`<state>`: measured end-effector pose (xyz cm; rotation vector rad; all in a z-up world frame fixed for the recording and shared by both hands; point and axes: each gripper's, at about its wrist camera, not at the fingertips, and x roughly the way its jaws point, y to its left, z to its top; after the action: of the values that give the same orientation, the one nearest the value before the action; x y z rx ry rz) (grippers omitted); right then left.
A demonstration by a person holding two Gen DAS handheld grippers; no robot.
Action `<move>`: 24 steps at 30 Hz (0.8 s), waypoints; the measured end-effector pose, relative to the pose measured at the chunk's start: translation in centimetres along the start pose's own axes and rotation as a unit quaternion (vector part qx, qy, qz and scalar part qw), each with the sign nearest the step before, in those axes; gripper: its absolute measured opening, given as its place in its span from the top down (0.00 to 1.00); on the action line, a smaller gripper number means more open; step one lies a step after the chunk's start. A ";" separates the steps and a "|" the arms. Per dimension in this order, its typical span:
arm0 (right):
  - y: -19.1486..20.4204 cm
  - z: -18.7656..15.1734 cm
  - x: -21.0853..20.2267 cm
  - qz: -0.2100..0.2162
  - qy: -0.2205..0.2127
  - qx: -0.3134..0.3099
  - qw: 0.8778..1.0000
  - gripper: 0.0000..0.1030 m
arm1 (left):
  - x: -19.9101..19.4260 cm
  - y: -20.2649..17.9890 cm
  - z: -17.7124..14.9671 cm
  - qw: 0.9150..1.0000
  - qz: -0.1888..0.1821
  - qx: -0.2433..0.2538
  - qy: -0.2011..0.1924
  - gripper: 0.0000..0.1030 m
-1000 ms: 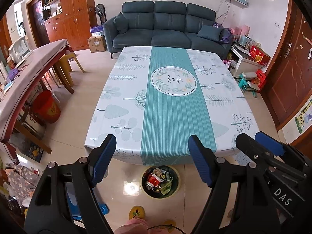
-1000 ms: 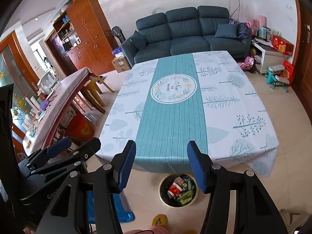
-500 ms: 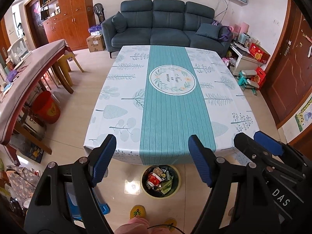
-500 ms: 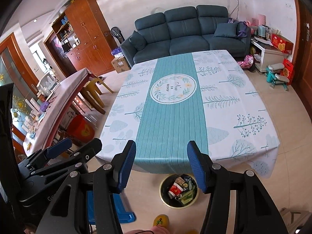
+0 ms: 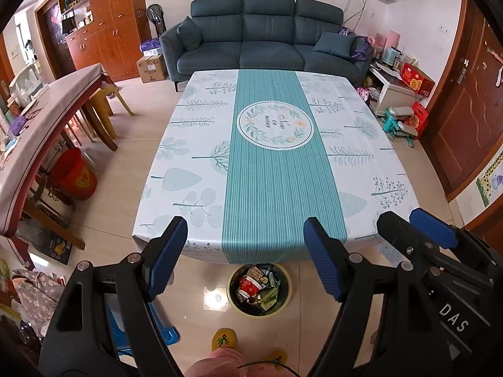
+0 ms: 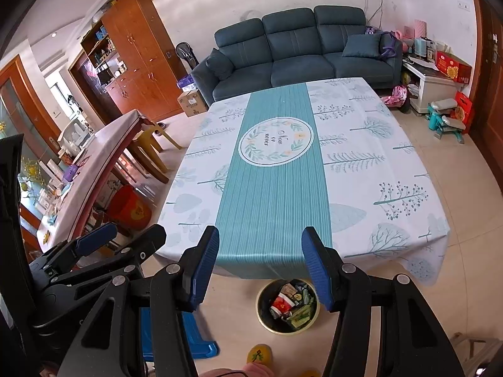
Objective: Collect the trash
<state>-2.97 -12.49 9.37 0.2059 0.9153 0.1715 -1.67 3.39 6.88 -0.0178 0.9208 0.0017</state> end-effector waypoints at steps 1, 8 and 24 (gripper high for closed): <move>-0.1 0.0 0.0 0.000 0.000 -0.001 1.000 0.46 | 0.0 0.0 -0.1 1.000 0.001 0.000 0.000 0.28; 0.0 0.1 0.0 0.000 0.000 0.001 1.000 0.46 | 0.1 0.0 0.0 1.000 0.000 0.002 0.001 0.28; 0.0 0.1 0.0 -0.001 0.001 0.002 1.000 0.46 | 0.4 0.3 -0.4 1.000 0.000 0.002 0.003 0.28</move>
<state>-2.91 -12.47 9.43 0.2091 0.9170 0.1687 -1.74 3.65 6.31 -0.0137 0.9273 -0.0002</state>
